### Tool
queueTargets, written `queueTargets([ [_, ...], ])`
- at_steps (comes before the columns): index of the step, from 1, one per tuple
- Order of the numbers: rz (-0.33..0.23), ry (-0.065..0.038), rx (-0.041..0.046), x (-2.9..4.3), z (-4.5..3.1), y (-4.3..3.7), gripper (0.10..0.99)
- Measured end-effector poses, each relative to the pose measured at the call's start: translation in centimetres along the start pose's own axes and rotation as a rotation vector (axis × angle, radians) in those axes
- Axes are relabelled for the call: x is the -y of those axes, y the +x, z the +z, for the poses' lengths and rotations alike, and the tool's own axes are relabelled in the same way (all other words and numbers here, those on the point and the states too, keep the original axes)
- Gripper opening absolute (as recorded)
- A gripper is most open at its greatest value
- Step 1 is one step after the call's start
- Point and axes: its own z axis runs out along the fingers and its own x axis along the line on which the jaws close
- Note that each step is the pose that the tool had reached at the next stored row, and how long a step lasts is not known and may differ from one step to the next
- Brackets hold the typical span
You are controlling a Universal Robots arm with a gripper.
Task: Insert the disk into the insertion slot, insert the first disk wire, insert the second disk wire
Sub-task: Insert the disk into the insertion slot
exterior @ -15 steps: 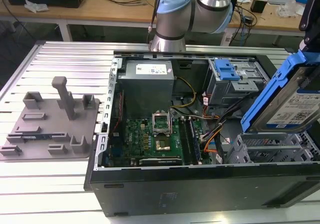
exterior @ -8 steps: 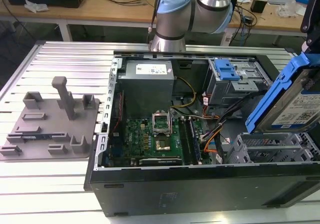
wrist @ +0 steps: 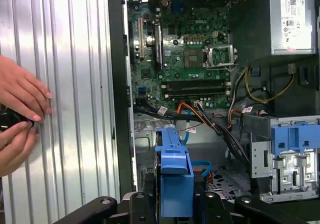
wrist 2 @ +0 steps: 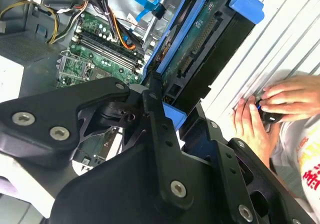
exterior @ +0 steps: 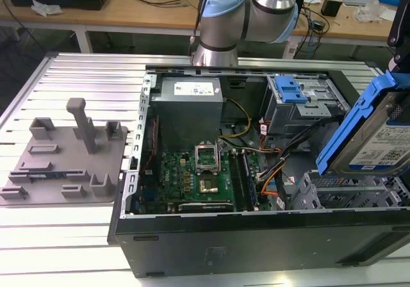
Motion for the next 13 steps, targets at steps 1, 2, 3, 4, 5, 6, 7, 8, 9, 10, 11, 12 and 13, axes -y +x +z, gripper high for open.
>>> queueTargets([
  [1, 0.000, -0.001, -0.0012, 0.00, 0.02, 0.00, 0.369],
  [2, 0.000, -0.001, -0.0015, 0.00, 0.01, 0.00, 0.369],
  [3, 0.000, -0.001, -0.0021, 0.01, 0.01, 0.00, 0.369],
  [4, 0.000, -0.001, -0.0021, 0.01, 0.02, 0.00, 0.369],
  [5, 0.000, -0.001, -0.0025, 0.01, 0.01, 0.00, 0.369],
  [6, 0.000, -0.002, -0.0028, 0.01, 0.02, 0.00, 0.369],
  [7, 0.000, -0.002, -0.0030, 0.01, 0.01, 0.00, 0.369],
  [8, 0.000, -0.002, -0.0032, 0.01, 0.01, 0.00, 0.369],
  [9, 0.000, -0.002, -0.0031, 0.01, 0.03, -0.02, 0.369],
  [10, 0.000, -0.002, -0.0034, 0.01, 0.03, -0.05, 0.369],
  [11, 0.000, -0.002, -0.0035, 0.03, 0.04, -0.14, 0.369],
  [12, 0.000, -0.002, -0.0035, 0.04, 0.06, -0.20, 0.369],
  [13, 0.000, -0.002, -0.0038, 0.09, 0.08, -0.31, 0.369],
])
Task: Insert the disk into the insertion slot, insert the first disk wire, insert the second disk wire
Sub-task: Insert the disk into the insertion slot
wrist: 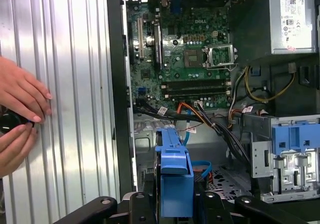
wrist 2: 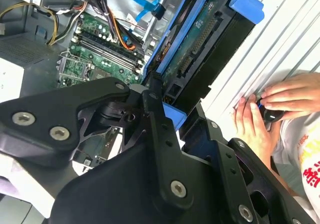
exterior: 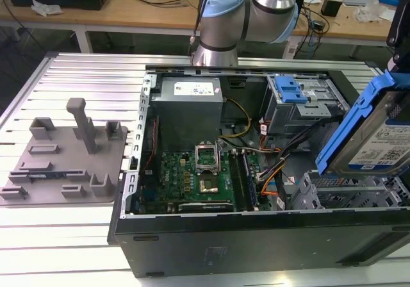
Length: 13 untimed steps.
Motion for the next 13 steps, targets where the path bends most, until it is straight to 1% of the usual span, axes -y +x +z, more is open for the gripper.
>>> queueTargets([
  [6, -0.007, -0.003, -0.0013, 0.49, 0.17, -0.41, 0.369],
  [8, -0.011, -0.010, -0.0021, 0.58, 0.23, -0.51, 0.369],
  [9, -0.014, -0.016, -0.0027, 0.67, 0.28, -0.61, 0.369],
  [11, -0.021, -0.019, -0.0027, 0.74, 0.35, -0.70, 0.369],
  [13, -0.040, -0.020, -0.0023, 0.78, 0.47, -0.74, 0.369],
])
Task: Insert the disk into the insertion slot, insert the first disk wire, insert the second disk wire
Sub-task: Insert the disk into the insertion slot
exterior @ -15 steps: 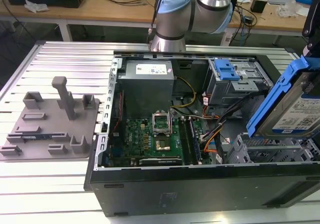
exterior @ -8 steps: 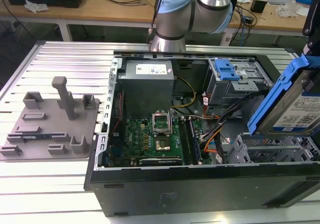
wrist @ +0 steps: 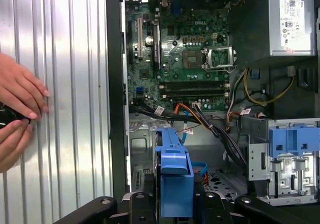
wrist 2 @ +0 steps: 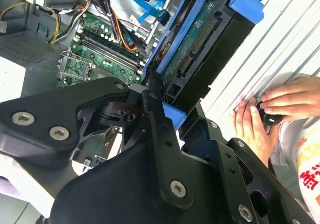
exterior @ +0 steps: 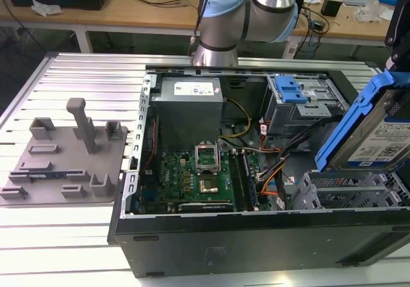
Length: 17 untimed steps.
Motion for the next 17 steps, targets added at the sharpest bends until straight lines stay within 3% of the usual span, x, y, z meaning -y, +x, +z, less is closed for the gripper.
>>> queueTargets([
  [4, -0.042, -0.003, -0.0001, 0.14, 0.18, -0.10, 0.369],
  [17, -0.033, -0.003, -0.0002, 0.71, 0.81, -0.33, 0.369],
])
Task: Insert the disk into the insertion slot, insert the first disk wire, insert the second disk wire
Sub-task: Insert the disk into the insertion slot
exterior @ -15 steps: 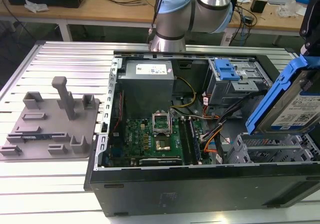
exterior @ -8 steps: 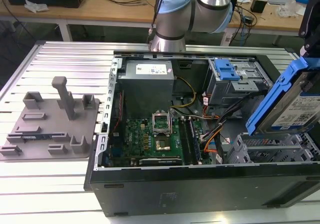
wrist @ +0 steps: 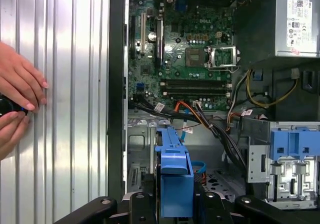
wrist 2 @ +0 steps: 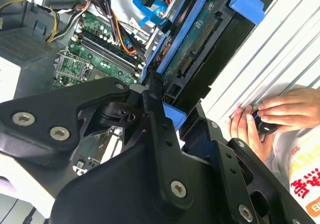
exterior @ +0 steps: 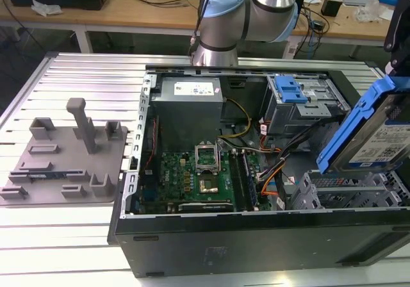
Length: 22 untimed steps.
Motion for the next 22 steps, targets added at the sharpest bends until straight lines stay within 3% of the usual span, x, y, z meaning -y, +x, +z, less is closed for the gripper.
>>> queueTargets([
  [14, 0.001, -0.001, 0.0001, 0.04, 1.58, 0.04, 0.369],
  [22, 0.002, -0.006, 0.0002, 0.42, 2.64, 0.11, 0.369],
])
